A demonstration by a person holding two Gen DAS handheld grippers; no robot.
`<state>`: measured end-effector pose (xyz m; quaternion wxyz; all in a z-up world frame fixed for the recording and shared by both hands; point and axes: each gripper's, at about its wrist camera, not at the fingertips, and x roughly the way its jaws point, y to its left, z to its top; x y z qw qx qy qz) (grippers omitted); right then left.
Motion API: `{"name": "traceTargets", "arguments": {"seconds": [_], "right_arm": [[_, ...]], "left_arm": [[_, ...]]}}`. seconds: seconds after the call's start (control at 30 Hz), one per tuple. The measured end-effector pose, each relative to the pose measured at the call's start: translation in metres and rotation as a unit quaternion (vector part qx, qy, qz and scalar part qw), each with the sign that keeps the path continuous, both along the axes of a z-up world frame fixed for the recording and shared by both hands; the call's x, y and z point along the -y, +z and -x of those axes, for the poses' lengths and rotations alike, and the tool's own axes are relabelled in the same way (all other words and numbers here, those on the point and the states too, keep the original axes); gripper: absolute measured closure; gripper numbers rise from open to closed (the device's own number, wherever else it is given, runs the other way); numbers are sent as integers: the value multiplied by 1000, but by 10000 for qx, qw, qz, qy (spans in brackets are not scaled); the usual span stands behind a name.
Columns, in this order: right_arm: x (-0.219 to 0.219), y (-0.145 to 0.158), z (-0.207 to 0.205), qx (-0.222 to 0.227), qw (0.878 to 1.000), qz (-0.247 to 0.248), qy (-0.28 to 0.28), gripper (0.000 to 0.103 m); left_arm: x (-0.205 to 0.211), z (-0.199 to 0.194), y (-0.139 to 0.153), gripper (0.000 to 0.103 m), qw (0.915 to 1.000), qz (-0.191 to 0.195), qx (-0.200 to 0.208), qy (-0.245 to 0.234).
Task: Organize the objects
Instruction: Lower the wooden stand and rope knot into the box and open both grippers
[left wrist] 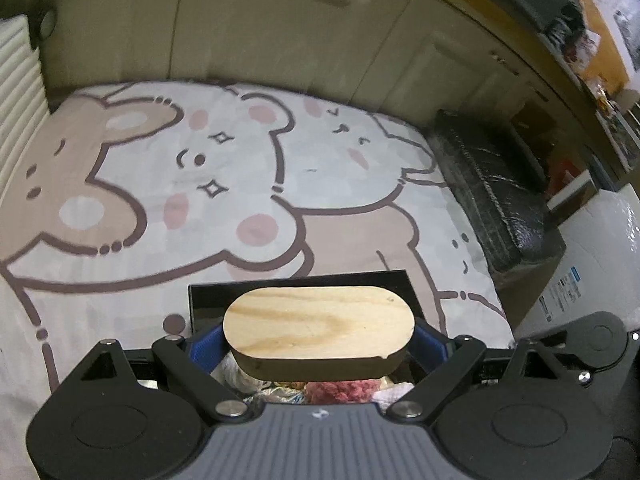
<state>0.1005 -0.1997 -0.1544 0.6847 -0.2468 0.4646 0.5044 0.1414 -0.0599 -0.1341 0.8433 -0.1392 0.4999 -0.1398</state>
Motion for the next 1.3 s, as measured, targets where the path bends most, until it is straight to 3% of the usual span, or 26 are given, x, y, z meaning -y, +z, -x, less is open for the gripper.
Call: {"name": "traceTargets", "arguments": {"seconds": [0.2, 0.33, 0.57, 0.93, 1.07, 1.23, 1.3], "right_arm": [[-4, -8, 1, -145, 9997, 172, 12, 82], [-5, -10, 0, -110, 9996, 257, -6, 82], [-4, -12, -3, -138, 9995, 294, -50, 82], [-5, -13, -2, -123, 9994, 321, -45, 82], [-6, -12, -2, -129, 9995, 285, -32, 82], [-7, -12, 1, -192, 9994, 273, 43, 82], [-8, -14, 2, -233, 9992, 301, 79, 82]], "left_arm": [[-2, -4, -4, 11, 9995, -14, 124, 288], [-2, -6, -4, 11, 9981, -295, 305, 455], [-12, -10, -16, 9, 9976, -175, -165, 655], [-11, -7, -14, 12, 9981, -161, -158, 570], [-7, -7, -13, 41, 9988, -218, -149, 405], [5, -10, -20, 61, 9991, -314, -234, 137], [10, -11, -25, 64, 9986, -424, -299, 26]]}}
